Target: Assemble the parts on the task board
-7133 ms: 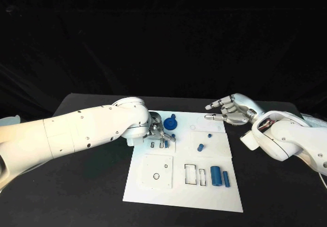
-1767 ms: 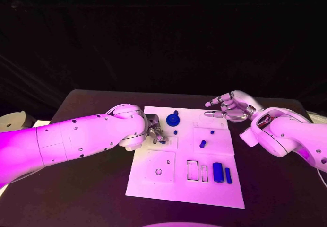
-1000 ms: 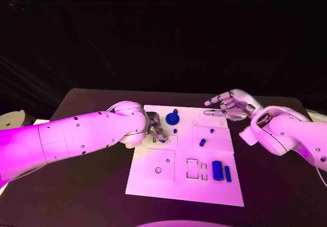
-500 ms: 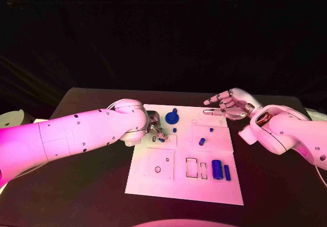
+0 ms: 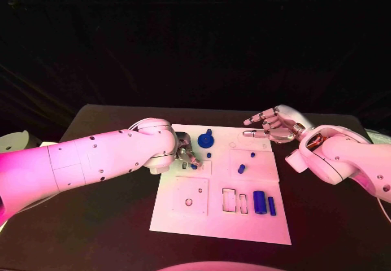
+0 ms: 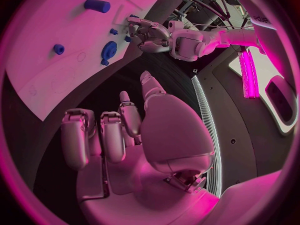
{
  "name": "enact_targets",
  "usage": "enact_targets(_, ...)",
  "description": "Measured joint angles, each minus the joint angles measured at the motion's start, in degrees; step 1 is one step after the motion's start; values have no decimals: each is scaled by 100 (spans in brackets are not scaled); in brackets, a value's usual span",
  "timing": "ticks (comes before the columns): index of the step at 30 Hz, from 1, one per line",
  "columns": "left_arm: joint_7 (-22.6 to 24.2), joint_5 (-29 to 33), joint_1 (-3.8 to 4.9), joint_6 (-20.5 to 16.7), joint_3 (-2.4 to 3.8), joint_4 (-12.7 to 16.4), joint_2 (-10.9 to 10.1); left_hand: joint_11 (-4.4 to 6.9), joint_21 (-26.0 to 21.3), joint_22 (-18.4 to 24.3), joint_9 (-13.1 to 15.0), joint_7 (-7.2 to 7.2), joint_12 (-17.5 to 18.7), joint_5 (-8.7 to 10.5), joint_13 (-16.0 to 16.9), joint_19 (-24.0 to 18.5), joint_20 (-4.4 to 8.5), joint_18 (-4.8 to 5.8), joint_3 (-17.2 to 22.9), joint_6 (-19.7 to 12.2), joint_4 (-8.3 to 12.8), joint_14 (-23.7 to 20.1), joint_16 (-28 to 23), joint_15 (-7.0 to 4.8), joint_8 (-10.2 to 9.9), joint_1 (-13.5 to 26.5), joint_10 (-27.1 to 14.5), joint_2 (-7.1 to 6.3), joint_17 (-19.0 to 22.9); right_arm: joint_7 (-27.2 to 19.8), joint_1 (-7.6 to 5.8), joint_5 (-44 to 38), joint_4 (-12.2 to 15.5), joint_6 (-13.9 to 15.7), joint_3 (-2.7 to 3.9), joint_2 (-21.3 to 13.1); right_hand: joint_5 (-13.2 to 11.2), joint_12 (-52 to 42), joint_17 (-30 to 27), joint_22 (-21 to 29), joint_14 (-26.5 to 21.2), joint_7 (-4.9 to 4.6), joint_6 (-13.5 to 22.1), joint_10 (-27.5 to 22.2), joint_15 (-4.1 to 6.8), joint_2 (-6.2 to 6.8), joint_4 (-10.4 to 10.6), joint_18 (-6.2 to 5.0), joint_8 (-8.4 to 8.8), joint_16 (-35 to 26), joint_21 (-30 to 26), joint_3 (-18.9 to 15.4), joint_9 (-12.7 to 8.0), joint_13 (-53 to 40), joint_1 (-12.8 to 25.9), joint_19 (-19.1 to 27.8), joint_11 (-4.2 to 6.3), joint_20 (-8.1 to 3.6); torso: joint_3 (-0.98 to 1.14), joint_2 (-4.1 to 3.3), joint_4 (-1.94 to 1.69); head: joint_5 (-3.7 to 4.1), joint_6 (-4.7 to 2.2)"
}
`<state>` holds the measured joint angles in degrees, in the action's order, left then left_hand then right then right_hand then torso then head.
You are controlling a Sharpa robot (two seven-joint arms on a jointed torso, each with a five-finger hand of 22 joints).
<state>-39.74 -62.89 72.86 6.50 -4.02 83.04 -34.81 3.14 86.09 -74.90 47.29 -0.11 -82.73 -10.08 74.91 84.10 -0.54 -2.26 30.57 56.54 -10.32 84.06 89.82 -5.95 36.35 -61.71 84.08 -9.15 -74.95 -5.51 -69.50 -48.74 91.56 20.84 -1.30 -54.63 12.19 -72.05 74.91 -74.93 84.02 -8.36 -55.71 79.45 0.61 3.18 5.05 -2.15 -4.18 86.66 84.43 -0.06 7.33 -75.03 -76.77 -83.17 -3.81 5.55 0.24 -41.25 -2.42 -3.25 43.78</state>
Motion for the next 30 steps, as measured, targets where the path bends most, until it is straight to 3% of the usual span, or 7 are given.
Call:
enact_targets(11,-1,7,-1,18,-1,-43,15,6,23,0,32,-12,0,-1,0,-17,16,0,-304,50,-115,0,0,0,4,25,6,25,1,1,0,29,25,-13,0,-7,0,22,4,1,0,0,0,0,0,-23,0,0,0,0,0,0,0,-1,-23,0,0,0,-1,2,-2,3,10)
enact_targets(19,1,7,-1,36,-1,-87,27,25,66,0,40,-16,-26,-1,0,-17,16,0,-558,87,-308,0,0,0,27,122,-14,120,1,1,-1,36,35,-14,0,-9,0,22,4,1,0,0,0,0,0,-23,0,0,0,0,0,0,-1,-1,-23,0,0,0,-3,2,-2,7,9)
enact_targets(25,3,7,-1,57,-1,-121,38,25,90,-2,41,-10,-26,-1,0,-17,16,0,-883,131,-507,0,0,1,55,238,-14,48,2,1,-1,38,40,-14,1,-11,0,22,3,2,0,0,0,0,0,-23,0,0,0,0,0,0,-1,-1,-23,0,0,0,-2,2,-2,3,5)
enact_targets(30,9,9,0,82,2,-136,45,25,90,-5,49,-11,-26,-1,0,-17,16,0,-1081,131,-590,0,0,1,60,263,-14,69,2,1,-2,38,44,-14,1,-13,0,22,3,2,0,0,0,0,0,-23,0,0,0,0,0,0,-2,-1,-23,0,0,0,-1,2,-3,2,5)
